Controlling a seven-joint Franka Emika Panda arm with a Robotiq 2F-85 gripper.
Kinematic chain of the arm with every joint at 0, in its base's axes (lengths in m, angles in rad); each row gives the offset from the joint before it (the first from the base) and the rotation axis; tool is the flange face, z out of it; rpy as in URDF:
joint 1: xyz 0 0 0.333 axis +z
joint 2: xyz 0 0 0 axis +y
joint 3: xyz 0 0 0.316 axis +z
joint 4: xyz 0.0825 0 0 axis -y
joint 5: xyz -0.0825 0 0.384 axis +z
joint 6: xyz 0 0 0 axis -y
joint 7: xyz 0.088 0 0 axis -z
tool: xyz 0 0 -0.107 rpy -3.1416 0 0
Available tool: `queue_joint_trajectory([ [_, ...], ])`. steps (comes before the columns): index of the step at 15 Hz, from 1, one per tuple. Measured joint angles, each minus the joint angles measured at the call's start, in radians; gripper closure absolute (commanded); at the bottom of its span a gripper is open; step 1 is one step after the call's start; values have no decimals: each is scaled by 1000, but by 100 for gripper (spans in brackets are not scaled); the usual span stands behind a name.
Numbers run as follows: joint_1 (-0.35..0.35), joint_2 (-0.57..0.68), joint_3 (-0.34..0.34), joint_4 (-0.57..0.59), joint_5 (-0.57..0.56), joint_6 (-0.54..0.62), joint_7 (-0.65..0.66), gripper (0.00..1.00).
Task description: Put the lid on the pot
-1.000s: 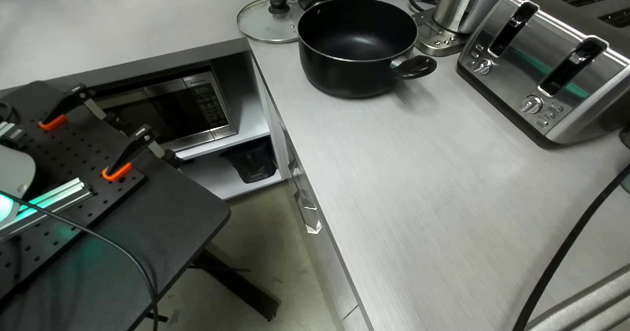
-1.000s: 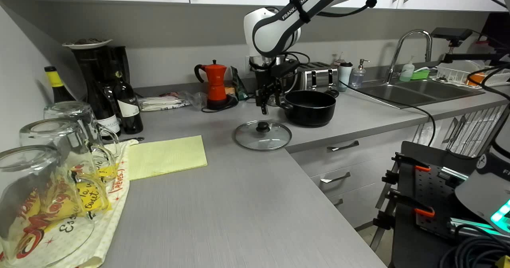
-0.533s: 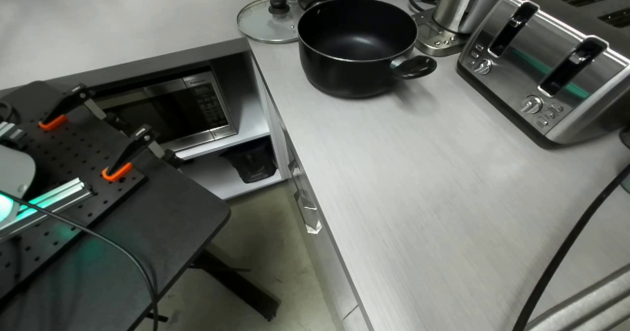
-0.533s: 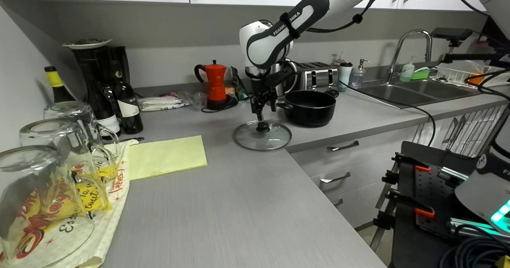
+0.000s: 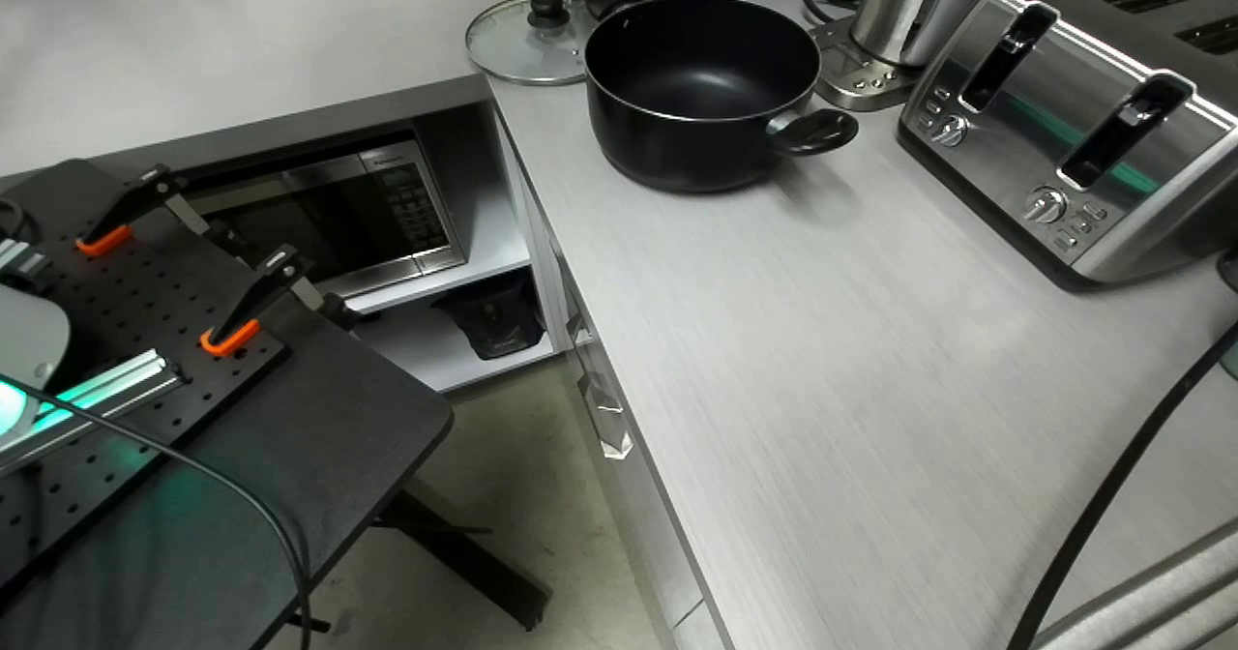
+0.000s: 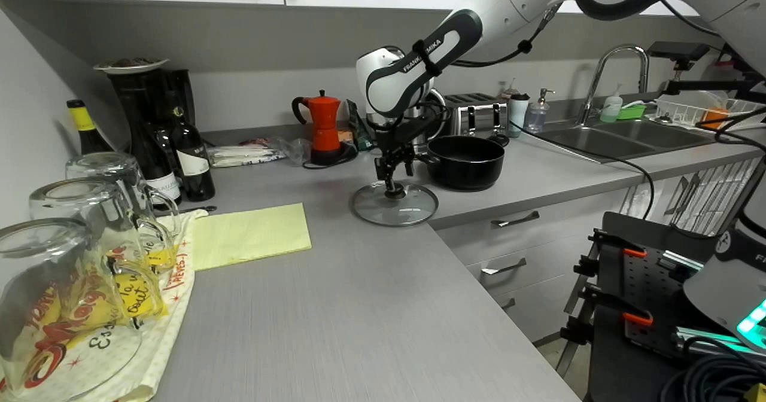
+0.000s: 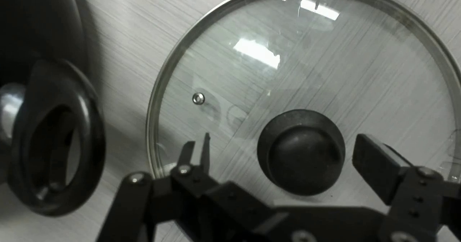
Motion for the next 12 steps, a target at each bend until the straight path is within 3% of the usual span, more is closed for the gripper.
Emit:
queue_joint_trajectory([
  [5,6,40,0,46,0,-28,0,0],
  [6,8,45,0,53,0,-33,0,6],
  [7,9,49,0,60,0,-38,0,28],
  [9,11,55,0,73,0,-49,0,32],
  [12,11,64,0,91,0,-57,0,52],
])
